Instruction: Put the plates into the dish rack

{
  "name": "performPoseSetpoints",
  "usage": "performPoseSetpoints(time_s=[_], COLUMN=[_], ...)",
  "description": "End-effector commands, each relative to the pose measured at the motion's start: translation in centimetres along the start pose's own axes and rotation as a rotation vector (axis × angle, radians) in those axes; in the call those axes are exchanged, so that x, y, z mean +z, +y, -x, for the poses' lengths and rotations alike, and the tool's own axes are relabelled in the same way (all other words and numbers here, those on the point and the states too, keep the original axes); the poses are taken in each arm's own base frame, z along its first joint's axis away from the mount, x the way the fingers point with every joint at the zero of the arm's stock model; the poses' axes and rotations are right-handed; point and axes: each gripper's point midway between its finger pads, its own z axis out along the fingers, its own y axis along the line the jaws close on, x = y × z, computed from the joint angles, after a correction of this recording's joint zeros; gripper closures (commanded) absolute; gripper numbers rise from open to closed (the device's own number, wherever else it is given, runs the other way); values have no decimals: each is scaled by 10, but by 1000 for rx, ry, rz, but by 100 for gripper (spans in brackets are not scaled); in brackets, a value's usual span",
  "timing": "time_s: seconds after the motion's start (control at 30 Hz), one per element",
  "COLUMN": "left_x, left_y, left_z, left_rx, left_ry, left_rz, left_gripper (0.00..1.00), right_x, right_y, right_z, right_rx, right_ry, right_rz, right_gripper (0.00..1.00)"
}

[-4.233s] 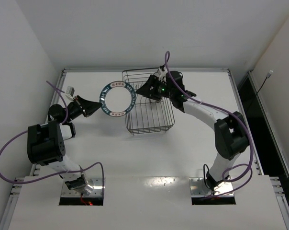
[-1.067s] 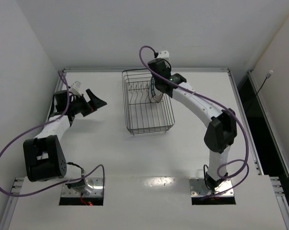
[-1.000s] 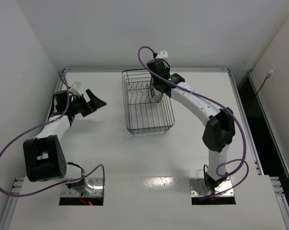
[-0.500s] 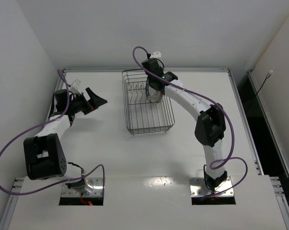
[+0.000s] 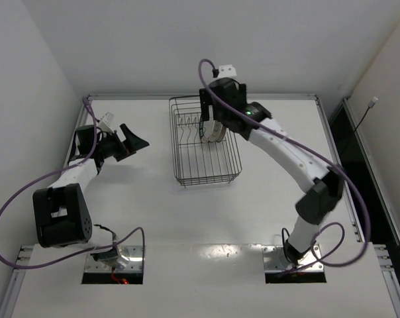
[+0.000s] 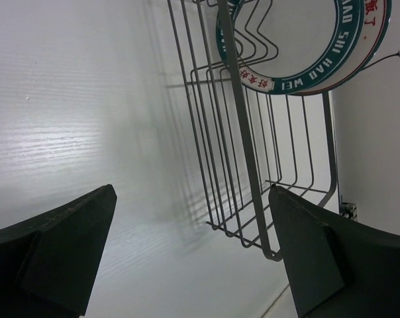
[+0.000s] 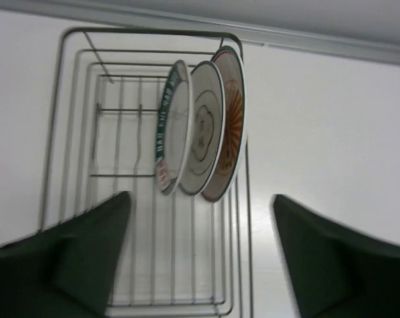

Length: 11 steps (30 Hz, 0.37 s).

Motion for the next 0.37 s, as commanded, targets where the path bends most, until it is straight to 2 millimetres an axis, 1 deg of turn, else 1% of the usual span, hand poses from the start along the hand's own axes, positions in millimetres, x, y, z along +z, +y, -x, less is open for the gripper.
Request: performPoseSetpoints(time_s=[0.0,0.03,0.07,0.1,0.13,0.17,0.2,0.23,0.27,0.3,0.33], left_x=[-3,-6,-8,-11,-14,-18,-20,-21,-23,-26,-26], left_y=[-11,-18,-20,-24,-24,-33,-36,-35,-36,-43,-41], left_z=[10,15,14,17,20,23,21,23,23,25,23], left_rx=[78,107,117,139,144,185,210,216,237,253,265], left_ry=[-21,-30,-30,-42,-61,-80,-80,-98,-106,-123,-124], left_rz=[-22,-39,-39,-44,-21,-21,-9,24,40,47,80], left_gripper=[0,0,0,0,0,0,0,0,0,0,0], right_x=[-65,-70,-73,-80,-91,-98,-102,-103,-114,-112,-110], right_y=[-36,-37,-39,-40,-43,-45,-48,-47,-51,-52,-57], right_z=[48,55,54,58,66,73,74,68,78,75,75], right_rx=[159,180,187,193,203,214,220,220,239,237,242], right_ry=[-140,-168,-173,-182,-207,-233,-247,-248,-295,-289,-291], right_rz=[123,170,190,218,233,238,241,254,264,254,236], right_gripper=[0,0,0,0,0,0,0,0,0,0,0])
